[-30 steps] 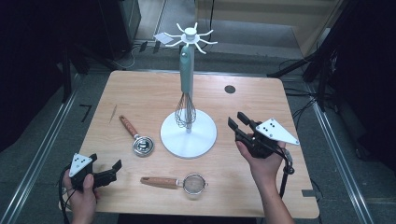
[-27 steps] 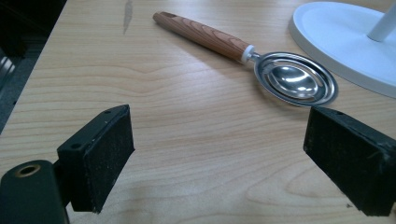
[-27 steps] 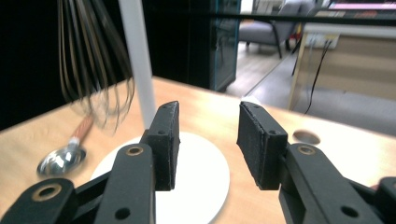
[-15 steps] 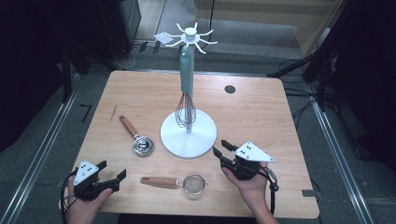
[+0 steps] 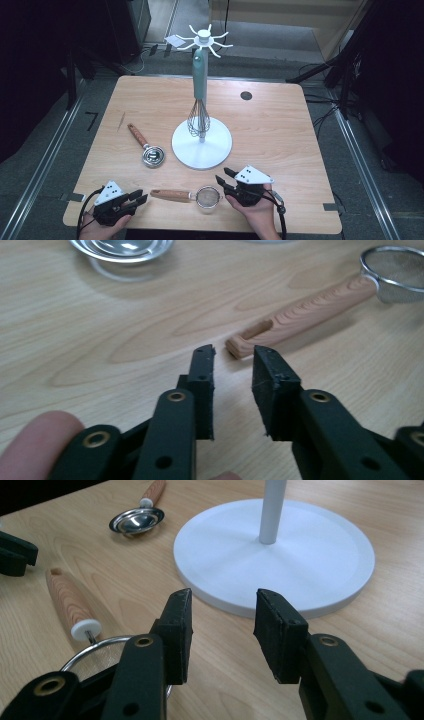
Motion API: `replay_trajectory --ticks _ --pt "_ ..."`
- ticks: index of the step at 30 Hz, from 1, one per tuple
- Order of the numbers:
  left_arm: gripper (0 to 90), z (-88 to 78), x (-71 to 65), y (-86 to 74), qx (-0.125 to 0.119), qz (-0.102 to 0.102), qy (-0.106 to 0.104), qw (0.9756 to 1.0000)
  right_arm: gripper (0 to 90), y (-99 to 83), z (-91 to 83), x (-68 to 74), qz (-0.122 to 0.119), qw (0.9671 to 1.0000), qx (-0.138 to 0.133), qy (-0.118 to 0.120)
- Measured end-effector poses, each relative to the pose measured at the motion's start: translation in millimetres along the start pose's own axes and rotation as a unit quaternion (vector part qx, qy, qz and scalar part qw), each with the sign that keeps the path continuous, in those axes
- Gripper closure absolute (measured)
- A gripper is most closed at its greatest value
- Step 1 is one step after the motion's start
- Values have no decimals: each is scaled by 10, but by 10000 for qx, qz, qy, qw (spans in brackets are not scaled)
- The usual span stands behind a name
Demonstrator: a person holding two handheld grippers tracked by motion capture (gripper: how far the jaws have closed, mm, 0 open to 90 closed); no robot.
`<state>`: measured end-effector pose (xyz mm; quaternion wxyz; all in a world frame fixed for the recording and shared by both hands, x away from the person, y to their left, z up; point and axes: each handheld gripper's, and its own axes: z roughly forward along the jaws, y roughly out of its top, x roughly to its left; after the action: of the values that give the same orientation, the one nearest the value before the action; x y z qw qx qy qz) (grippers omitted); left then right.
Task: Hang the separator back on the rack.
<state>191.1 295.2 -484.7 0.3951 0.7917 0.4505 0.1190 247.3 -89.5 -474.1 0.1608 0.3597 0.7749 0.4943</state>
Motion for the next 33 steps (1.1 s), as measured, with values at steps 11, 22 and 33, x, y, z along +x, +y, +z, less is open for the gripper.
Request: replay_trajectory --ticks 11,22,33 --pt "831 124 -43 84 180 103 89 9997 606 -5 2 -31 14 10000 -3 39" --pt "854 256 -62 192 234 80 157 9996 600 9 -20 -43 -46 10000 13 21" --pt "882 454 -163 338 240 102 226 9994 574 3 2 -7 -180 9995 165 178"
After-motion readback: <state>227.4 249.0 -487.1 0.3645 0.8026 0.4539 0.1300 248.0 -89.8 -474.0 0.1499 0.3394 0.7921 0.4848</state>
